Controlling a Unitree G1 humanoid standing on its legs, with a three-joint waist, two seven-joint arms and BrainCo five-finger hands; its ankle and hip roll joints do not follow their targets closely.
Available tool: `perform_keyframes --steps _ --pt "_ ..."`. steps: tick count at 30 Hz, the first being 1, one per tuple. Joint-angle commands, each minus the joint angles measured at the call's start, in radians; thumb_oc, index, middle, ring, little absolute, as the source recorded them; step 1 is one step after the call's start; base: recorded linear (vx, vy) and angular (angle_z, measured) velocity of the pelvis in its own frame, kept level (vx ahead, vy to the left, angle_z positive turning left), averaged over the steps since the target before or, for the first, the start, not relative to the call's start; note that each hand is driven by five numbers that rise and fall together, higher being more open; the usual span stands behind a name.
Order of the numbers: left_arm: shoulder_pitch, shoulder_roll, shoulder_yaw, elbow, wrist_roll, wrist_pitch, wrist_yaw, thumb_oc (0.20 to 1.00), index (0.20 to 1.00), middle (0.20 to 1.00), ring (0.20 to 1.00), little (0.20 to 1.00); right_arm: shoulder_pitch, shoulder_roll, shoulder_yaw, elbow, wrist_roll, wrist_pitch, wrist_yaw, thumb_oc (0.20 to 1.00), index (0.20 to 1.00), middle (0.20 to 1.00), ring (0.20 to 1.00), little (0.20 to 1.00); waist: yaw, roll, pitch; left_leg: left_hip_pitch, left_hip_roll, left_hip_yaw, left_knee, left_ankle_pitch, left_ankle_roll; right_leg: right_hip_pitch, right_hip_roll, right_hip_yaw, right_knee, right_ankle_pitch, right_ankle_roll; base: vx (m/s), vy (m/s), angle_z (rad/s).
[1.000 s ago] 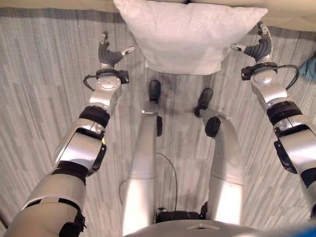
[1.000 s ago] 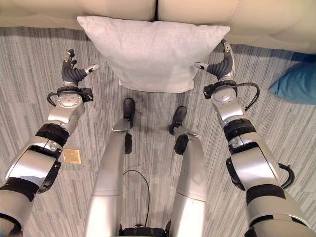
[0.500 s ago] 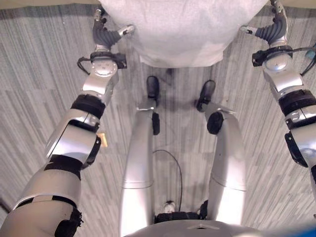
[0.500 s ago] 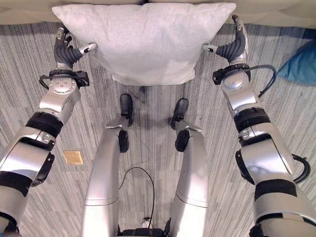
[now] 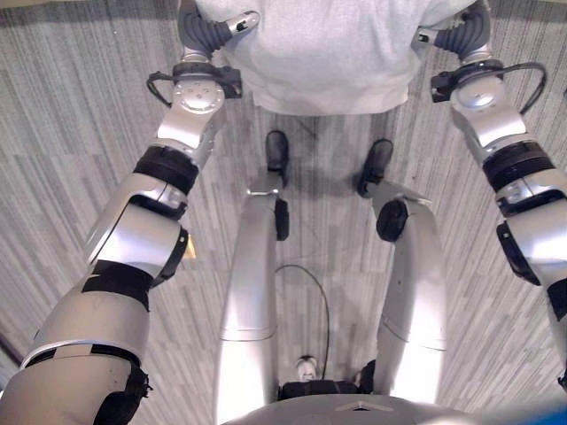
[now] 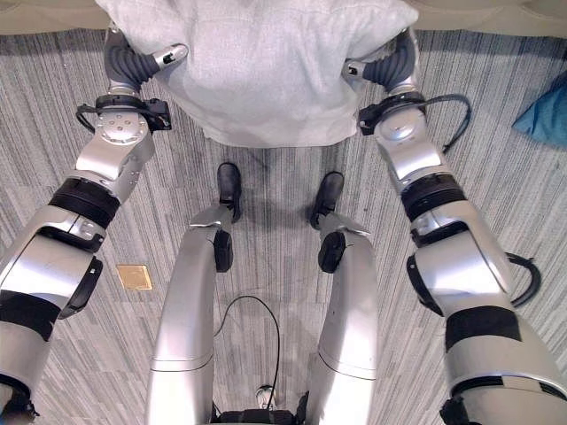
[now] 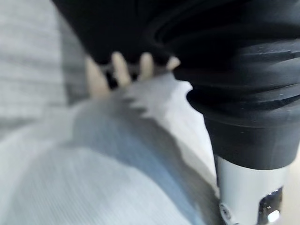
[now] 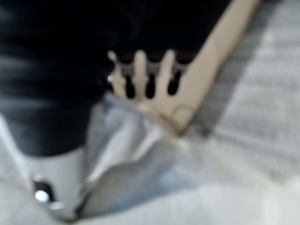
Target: Pick up all the scattered cushions and arrange them neatly on the sofa.
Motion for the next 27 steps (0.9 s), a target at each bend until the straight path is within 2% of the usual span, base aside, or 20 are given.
perform_keyframes --steps 1,2,3,4,6,8,12,16,18,22,23,24,26,27 --pt "0.061 -0.084 0.021 0.002 -0.007 -0.061 -0.019 1.0 1.0 1.0 1.0 1.0 0.076 0.161 0.072 -0.018 0.066 -0.074 0.058 1.0 1.0 1.0 1.0 1.0 -0.016 0.039 -0.135 -0.027 -0.056 0.005 -0.013 -0.013 0.014 -0.005 0.024 0.038 0.004 -0.018 0.089 0.0 0.0 0.0" --pt "0.072 -0.104 0.023 -0.019 -0.026 -0.072 -0.027 0.341 0.341 0.341 0.341 0.341 0.085 0.201 0.075 -0.022 0.084 -0.079 0.075 0.944 0.944 0.944 0.944 0.944 -0.014 0.042 -0.141 -0.02 -0.056 0.007 -0.026 -0.008 0.014 -0.001 0.024 0.036 -0.004 -0.015 0.088 0.0 0.017 0.04" --pt "0.073 -0.104 0.023 -0.02 -0.026 -0.072 -0.026 0.2 0.2 0.2 0.2 0.2 0.086 0.201 0.076 -0.022 0.084 -0.079 0.076 0.944 0.944 0.944 0.944 0.944 -0.014 0.042 -0.142 -0.019 -0.056 0.007 -0.027 -0.007 0.014 -0.001 0.024 0.036 -0.005 -0.014 0.088 0.0 0.0 0.0" --pt "0.082 -0.112 0.023 -0.042 -0.037 -0.081 -0.043 0.2 0.2 0.2 0.2 0.2 0.089 0.217 0.082 -0.042 0.086 -0.081 0.09 0.2 0.2 0.2 0.2 0.2 -0.015 0.043 -0.15 -0.01 -0.057 0.006 -0.044 -0.001 0.014 0.007 0.029 0.033 -0.015 -0.011 0.088 0.0 0.0 0.0" --pt "0.113 -0.112 0.036 -0.079 -0.045 -0.09 -0.047 0.2 0.2 0.2 0.2 0.2 0.106 0.203 0.064 -0.079 0.079 -0.09 0.088 0.2 0.2 0.2 0.2 0.2 -0.017 0.043 -0.161 0.01 -0.055 0.005 -0.072 0.006 0.013 0.026 0.033 0.028 -0.034 -0.006 0.091 -0.03 -0.007 -0.02" --pt "0.196 -0.109 0.06 -0.168 -0.03 -0.104 -0.054 0.2 0.2 0.2 0.2 0.2 0.168 0.153 -0.006 -0.176 0.075 -0.113 0.085 0.2 0.2 0.2 0.2 0.2 -0.018 0.045 -0.179 0.076 -0.055 -0.002 -0.142 0.017 0.014 0.087 0.04 0.015 -0.081 -0.003 0.093 -0.07 -0.037 0.03" --pt "0.356 -0.1 0.094 -0.3 0.011 -0.118 -0.082 0.2 0.2 0.2 0.2 0.2 0.292 0.079 -0.073 -0.289 0.006 -0.123 0.089 0.2 0.2 0.2 0.2 0.2 -0.017 0.048 -0.202 0.227 -0.045 -0.016 -0.28 0.042 0.007 0.241 0.049 -0.006 -0.188 0.011 0.1 -0.03 -0.022 0.03" --pt "0.528 -0.134 0.121 -0.388 0.037 -0.126 -0.128 0.2 0.2 0.2 0.2 0.2 0.457 0.059 -0.135 -0.397 -0.047 -0.129 0.112 0.2 0.2 0.2 0.2 0.2 -0.009 0.045 -0.201 0.44 -0.041 -0.031 -0.423 0.071 -0.002 0.454 0.054 -0.029 -0.314 0.026 0.107 -0.03 -0.019 0.03" --pt "0.596 -0.149 0.127 -0.423 0.056 -0.122 -0.143 0.2 0.2 0.2 0.2 0.2 0.55 0.07 -0.175 -0.437 -0.052 -0.133 0.122 0.2 0.2 0.2 0.2 0.2 -0.006 0.046 -0.197 0.536 -0.048 -0.044 -0.478 0.084 -0.003 0.552 0.052 -0.041 -0.379 0.038 0.109 0.02 0.003 0.03" --pt "0.813 -0.195 0.151 -0.493 0.077 -0.117 -0.205 0.2 0.2 0.2 0.2 0.2 0.826 0.138 -0.272 -0.5 -0.005 -0.154 0.168 0.2 0.2 0.2 0.2 0.2 -0.005 0.047 -0.225 0.828 -0.056 -0.068 -0.632 0.115 -0.003 0.868 0.055 -0.082 -0.578 0.078 0.125 0.1 0.046 0.05" --pt "0.852 -0.2 0.152 -0.502 0.085 -0.114 -0.218 0.2 0.2 0.2 0.2 0.2 0.871 0.15 -0.28 -0.523 -0.011 -0.153 0.174 0.2 0.2 0.2 0.2 0.2 -0.005 0.047 -0.231 0.869 -0.053 -0.067 -0.663 0.146 -0.001 0.919 0.057 -0.093 -0.627 0.113 0.122 0.13 0.098 -0.01" --pt "0.907 -0.194 0.15 -0.525 0.103 -0.109 -0.234 0.2 0.2 0.2 0.2 0.2 0.93 0.165 -0.287 -0.542 -0.003 -0.155 0.195 0.2 0.2 0.2 0.2 0.2 -0.005 0.044 -0.246 0.958 -0.051 -0.069 -0.692 0.144 -0.001 1.022 0.058 -0.096 -0.68 0.124 0.128 0.13 0.104 -0.05" --pt "0.942 -0.193 0.152 -0.539 0.101 -0.106 -0.246 0.2 0.2 0.2 0.2 0.2 0.957 0.166 -0.288 -0.554 -0.007 -0.152 0.203 0.2 0.2 0.2 0.2 0.2 -0.004 0.043 -0.246 1.006 -0.051 -0.07 -0.704 0.141 0.0 1.074 0.061 -0.095 -0.706 0.131 0.131 0.17 0.084 -0.08" --pt "0.999 -0.192 0.157 -0.552 0.102 -0.097 -0.272 0.2 0.2 0.2 0.2 0.2 0.998 0.169 -0.287 -0.57 -0.017 -0.146 0.221 0.2 0.2 0.2 0.2 0.2 -0.002 0.042 -0.265 1.082 -0.051 -0.067 -0.73 0.139 0.0 1.156 0.062 -0.097 -0.759 0.146 0.14 0.17 0.092 -0.06"
